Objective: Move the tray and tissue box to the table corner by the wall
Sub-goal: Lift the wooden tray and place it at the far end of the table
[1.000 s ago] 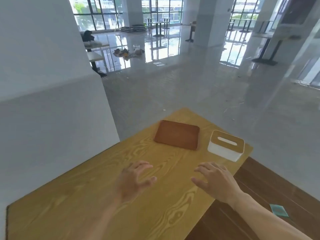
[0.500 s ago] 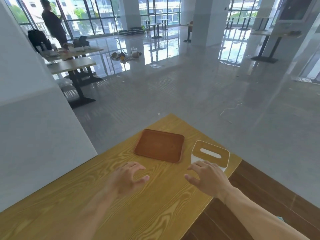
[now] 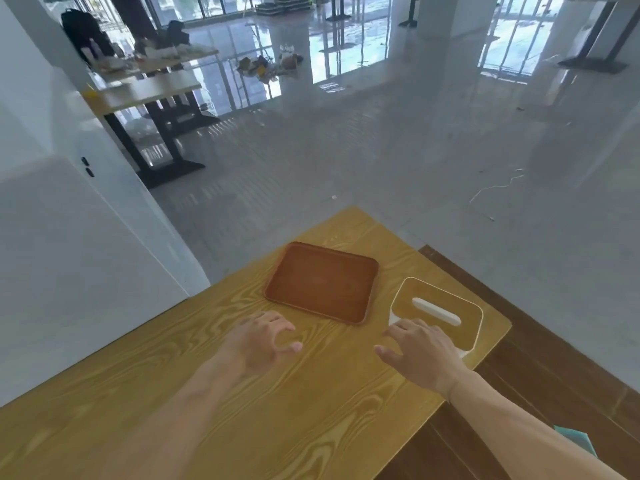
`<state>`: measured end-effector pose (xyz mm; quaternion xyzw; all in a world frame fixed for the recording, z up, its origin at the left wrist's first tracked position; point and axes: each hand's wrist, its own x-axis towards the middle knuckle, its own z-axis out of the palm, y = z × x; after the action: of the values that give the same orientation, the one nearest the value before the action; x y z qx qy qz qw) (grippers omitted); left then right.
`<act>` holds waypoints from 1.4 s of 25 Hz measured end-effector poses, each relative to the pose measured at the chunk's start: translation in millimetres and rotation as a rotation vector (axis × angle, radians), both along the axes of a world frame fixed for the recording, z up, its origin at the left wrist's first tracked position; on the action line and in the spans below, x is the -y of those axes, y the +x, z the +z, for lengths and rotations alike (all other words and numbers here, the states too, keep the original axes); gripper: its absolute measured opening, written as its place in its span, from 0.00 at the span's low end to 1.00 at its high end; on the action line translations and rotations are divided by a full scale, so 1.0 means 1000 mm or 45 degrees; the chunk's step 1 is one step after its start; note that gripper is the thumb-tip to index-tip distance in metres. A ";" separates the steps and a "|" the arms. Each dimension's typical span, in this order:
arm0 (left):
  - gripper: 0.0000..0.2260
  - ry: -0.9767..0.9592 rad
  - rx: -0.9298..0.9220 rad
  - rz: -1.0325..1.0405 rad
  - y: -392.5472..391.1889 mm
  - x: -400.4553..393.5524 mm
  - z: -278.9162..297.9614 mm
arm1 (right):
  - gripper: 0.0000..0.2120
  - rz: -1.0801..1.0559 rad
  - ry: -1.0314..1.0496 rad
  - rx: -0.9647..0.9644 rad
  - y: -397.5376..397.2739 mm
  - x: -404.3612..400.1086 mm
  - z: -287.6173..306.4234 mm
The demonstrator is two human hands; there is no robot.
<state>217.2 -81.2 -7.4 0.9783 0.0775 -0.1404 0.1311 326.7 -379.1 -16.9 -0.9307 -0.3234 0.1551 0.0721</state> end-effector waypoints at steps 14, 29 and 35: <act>0.27 0.041 -0.304 -0.080 0.133 -0.122 -0.097 | 0.22 -0.167 -0.114 -0.201 0.091 -0.129 -0.080; 0.32 -0.106 -0.174 0.453 0.227 -0.151 -0.164 | 0.13 -1.897 0.648 -1.084 0.074 -0.147 -0.171; 0.28 -0.184 -0.097 0.564 0.224 -0.152 -0.178 | 0.09 -2.043 0.743 -0.995 0.084 -0.156 -0.187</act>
<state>441.2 70.4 -185.0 0.9195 0.2850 -0.1501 0.2254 410.8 -223.2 -203.4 -0.7024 0.4361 0.2734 0.4916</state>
